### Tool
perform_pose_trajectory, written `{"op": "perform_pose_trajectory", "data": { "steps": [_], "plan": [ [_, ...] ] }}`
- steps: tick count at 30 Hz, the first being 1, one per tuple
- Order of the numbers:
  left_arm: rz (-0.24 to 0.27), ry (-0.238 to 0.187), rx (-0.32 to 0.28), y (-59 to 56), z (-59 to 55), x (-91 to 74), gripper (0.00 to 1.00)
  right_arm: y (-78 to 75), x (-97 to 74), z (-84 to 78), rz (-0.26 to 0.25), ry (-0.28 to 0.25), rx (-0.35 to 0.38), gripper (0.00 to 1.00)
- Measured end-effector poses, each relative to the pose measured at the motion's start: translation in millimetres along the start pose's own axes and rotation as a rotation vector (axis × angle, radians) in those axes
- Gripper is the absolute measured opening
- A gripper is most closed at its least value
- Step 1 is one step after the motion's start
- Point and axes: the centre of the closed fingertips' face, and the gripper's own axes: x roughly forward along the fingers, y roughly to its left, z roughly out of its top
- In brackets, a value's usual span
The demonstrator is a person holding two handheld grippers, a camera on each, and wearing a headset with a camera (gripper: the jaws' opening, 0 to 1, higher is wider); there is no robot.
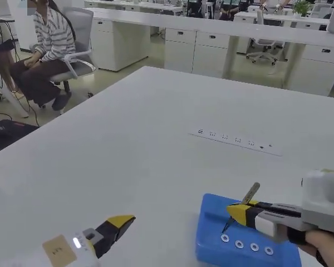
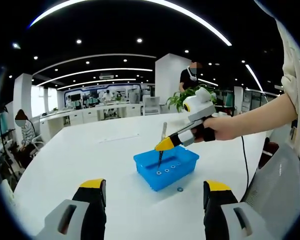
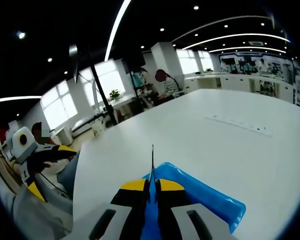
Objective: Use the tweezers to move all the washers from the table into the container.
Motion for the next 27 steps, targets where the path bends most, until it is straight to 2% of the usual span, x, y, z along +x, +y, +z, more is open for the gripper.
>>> {"op": "perform_pose_trajectory", "data": {
  "steps": [8, 13, 23, 27],
  "plan": [
    [-0.001, 0.004, 0.002, -0.3, -0.1, 0.1, 0.81, 21.4, -14.0, 12.7, 0.030, -0.060, 0.013, 0.04],
    [-0.006, 0.008, 0.005, -1.1, -0.6, 0.2, 0.81, 32.1, -21.4, 13.2, 0.049, -0.081, 0.037, 0.04],
    [-0.009, 0.011, 0.010, -1.5, -1.0, 0.3, 0.81, 45.1, -29.6, -6.0, 0.073, -0.065, 0.076, 0.04],
    [-0.013, 0.016, 0.013, -2.4, -1.5, 0.7, 0.81, 45.0, -30.6, -15.5, 0.067, -0.049, 0.085, 0.04]
  ]
}}
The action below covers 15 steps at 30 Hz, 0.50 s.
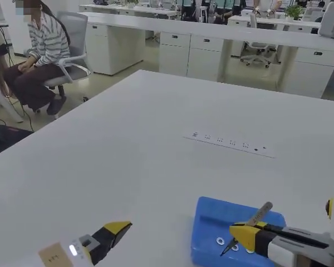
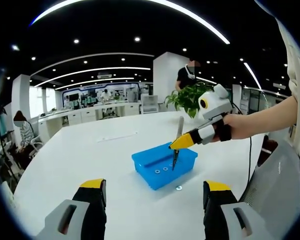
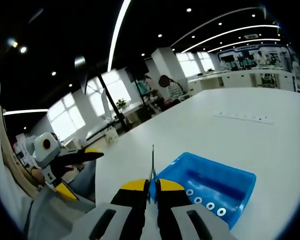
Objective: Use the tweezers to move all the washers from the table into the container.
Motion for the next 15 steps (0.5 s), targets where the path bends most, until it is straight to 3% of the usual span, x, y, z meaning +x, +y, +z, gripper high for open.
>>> {"op": "perform_pose_trajectory", "data": {
  "steps": [15],
  "plan": [
    [0.001, 0.003, 0.002, 0.6, -0.5, -0.5, 0.80, -7.3, 5.9, -39.4, -0.016, 0.100, -0.028, 0.04]
  ]
}}
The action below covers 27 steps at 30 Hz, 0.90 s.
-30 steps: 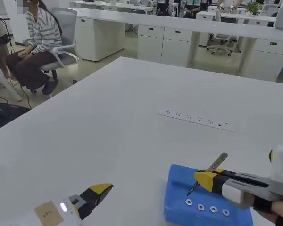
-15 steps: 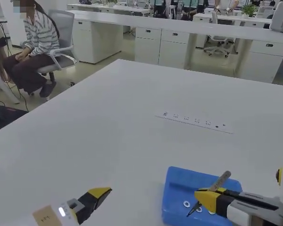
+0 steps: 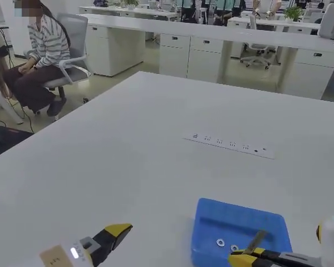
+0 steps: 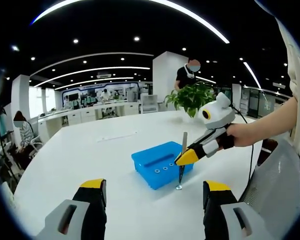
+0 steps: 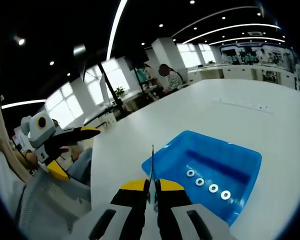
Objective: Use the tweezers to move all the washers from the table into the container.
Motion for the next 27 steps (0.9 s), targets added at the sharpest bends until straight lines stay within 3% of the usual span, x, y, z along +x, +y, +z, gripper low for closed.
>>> {"op": "perform_pose_trajectory", "data": {
  "steps": [10, 16, 27],
  "plan": [
    [0.002, 0.000, -0.003, 0.8, -0.2, -0.5, 0.80, 0.9, 3.9, -4.2, 0.002, 0.022, -0.051, 0.04],
    [0.002, 0.005, 0.000, 1.0, -1.1, -0.1, 0.80, 6.1, 6.0, -18.7, 0.000, 0.098, -0.186, 0.04],
    [0.001, 0.016, 0.008, 0.4, -2.8, 1.1, 0.80, 4.9, 7.1, -13.3, -0.012, 0.068, -0.218, 0.04]
  ]
}}
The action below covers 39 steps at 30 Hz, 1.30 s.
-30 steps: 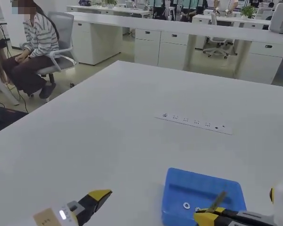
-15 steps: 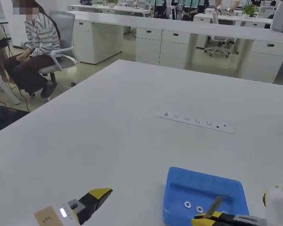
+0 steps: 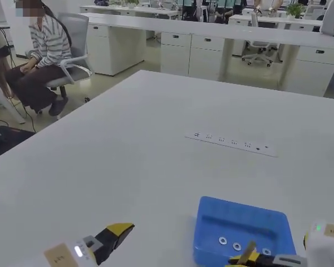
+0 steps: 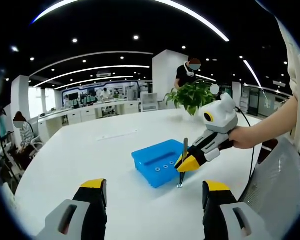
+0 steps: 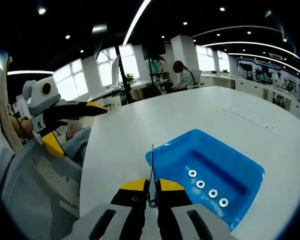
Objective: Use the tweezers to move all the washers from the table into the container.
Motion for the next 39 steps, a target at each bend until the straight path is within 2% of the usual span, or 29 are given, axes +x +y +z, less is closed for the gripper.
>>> {"op": "perform_pose_trajectory", "data": {
  "steps": [6, 7, 12, 16, 19, 22, 28, 31, 39],
  "plan": [
    [0.001, -0.002, -0.002, 0.3, 0.2, 0.1, 0.79, 4.8, 4.9, -5.8, 0.024, 0.018, 0.002, 0.04],
    [0.001, -0.002, -0.002, 0.4, 0.2, 0.0, 0.79, 6.3, 4.8, -4.5, 0.030, 0.008, 0.006, 0.04],
    [0.004, -0.003, -0.001, 1.0, 0.0, 0.1, 0.79, 5.6, 3.7, -5.9, 0.022, 0.010, -0.007, 0.04],
    [0.000, -0.001, 0.001, -0.1, -0.1, 0.1, 0.79, 7.5, 1.6, -8.4, 0.025, 0.018, -0.038, 0.03],
    [0.000, -0.001, 0.002, -0.1, -0.3, 0.1, 0.79, 11.0, 1.3, -9.7, 0.028, 0.025, -0.093, 0.03],
    [-0.001, -0.001, 0.001, -0.3, -0.1, -0.1, 0.79, 9.6, 1.0, -9.4, 0.016, 0.020, -0.093, 0.02],
    [0.000, -0.001, 0.001, -0.1, -0.3, -0.5, 0.79, 7.6, -1.8, -5.5, 0.016, 0.007, -0.037, 0.02],
    [0.000, -0.003, -0.001, 0.1, 0.0, -0.6, 0.79, 12.1, -5.5, 5.5, 0.039, -0.033, 0.028, 0.02],
    [-0.003, -0.003, 0.001, -0.3, 0.4, -0.2, 0.79, 12.3, -13.2, 21.7, 0.060, -0.081, 0.102, 0.02]
  ]
}}
